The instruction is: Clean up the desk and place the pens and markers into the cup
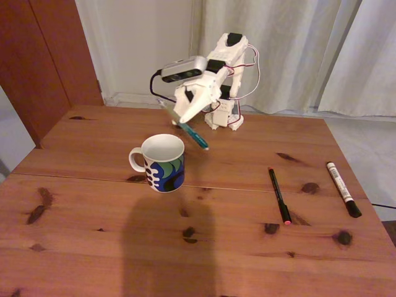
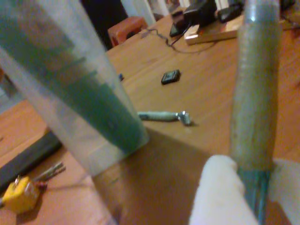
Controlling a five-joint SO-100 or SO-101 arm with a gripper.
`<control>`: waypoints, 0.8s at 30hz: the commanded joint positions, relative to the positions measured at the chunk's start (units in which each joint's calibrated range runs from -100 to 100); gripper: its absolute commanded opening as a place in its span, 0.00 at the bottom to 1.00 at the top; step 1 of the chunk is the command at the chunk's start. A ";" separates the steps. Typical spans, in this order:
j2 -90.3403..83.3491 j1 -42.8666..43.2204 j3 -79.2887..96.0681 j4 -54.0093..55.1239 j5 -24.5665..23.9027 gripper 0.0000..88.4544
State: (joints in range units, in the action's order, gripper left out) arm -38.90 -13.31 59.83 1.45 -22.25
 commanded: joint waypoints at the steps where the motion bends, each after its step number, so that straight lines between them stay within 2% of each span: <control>1: 3.77 -1.69 -7.80 1.95 -0.23 0.01; 12: 16.10 -4.98 -19.43 2.03 0.19 0.01; 24: 17.43 -11.74 -19.43 1.95 0.56 0.01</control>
State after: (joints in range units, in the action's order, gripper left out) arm -21.36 -23.95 43.52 1.53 -22.25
